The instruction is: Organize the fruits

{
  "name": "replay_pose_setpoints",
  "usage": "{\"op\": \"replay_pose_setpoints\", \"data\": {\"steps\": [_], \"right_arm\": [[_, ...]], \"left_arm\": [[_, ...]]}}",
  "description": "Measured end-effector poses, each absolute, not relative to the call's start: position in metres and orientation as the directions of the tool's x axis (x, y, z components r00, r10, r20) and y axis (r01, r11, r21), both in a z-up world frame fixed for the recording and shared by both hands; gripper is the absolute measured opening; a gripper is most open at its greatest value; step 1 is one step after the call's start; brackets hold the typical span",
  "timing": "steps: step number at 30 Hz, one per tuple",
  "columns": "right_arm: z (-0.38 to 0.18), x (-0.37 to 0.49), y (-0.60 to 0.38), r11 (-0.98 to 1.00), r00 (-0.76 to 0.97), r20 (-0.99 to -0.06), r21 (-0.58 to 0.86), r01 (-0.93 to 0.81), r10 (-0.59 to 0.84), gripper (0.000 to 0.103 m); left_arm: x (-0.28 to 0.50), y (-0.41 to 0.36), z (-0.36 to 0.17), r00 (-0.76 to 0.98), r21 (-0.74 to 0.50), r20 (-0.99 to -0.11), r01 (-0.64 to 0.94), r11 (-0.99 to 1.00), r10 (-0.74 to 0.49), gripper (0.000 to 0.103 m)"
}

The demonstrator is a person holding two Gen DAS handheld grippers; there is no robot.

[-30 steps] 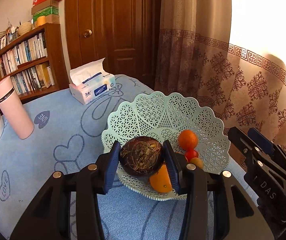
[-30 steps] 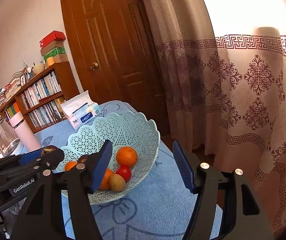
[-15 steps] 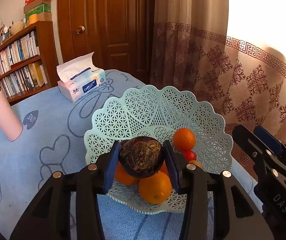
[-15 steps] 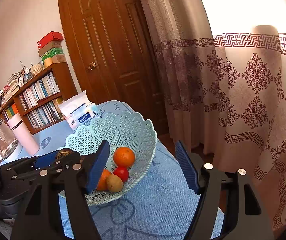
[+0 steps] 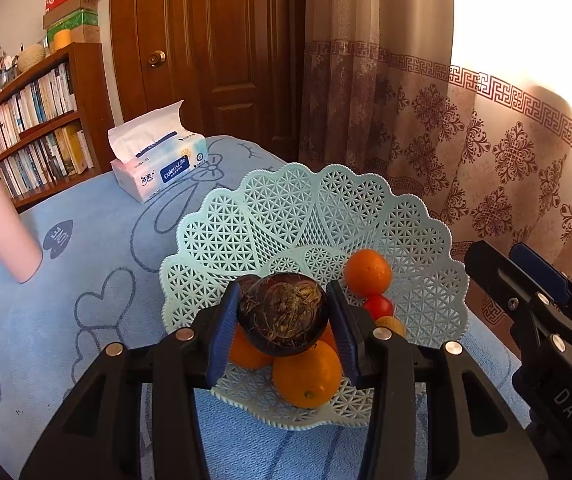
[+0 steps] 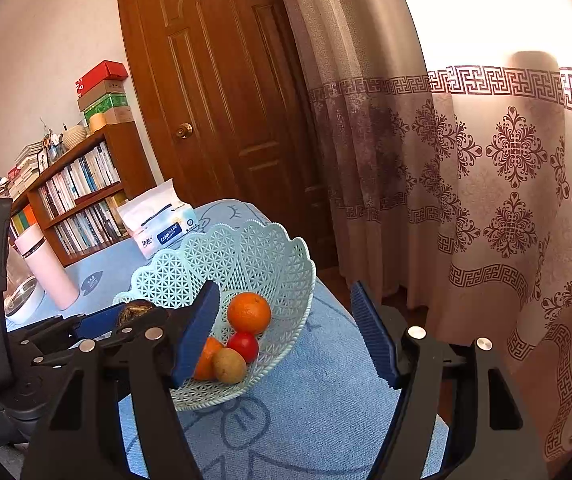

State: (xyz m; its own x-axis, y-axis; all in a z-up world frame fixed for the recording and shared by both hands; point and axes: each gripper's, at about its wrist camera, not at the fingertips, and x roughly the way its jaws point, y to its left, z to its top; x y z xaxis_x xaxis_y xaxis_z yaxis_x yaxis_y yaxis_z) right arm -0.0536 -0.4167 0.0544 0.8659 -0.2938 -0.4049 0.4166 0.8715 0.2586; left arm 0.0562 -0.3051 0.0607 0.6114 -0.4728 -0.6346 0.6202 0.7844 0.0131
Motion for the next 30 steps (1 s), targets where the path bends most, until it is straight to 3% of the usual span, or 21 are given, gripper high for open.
{"op": "replay_pose_setpoints", "data": {"steps": [12, 16, 23, 30], "right_arm": [[0.054, -0.053, -0.416, 0.871, 0.866, -0.406, 0.259, 0.417, -0.294, 0.07], [0.053, -0.053, -0.416, 0.869, 0.865, -0.406, 0.26, 0.42, -0.296, 0.07], [0.052, -0.053, -0.417, 0.867, 0.863, -0.406, 0.262, 0.425, -0.3, 0.07], [0.051, -0.055, -0.421, 0.858, 0.859, -0.406, 0.269, 0.437, -0.31, 0.07]], "left_arm": [[0.054, -0.304, 0.059, 0.612, 0.02, -0.632, 0.627, 0.779, -0.476, 0.045], [0.053, -0.301, 0.064, 0.621, 0.012, -0.619, 0.62, 0.785, -0.481, 0.054], [0.045, -0.299, 0.07, 0.66, 0.057, -0.589, 0.61, 0.79, -0.467, 0.056], [0.039, -0.295, 0.077, 0.718, 0.112, -0.55, 0.569, 0.815, -0.426, 0.078]]}}
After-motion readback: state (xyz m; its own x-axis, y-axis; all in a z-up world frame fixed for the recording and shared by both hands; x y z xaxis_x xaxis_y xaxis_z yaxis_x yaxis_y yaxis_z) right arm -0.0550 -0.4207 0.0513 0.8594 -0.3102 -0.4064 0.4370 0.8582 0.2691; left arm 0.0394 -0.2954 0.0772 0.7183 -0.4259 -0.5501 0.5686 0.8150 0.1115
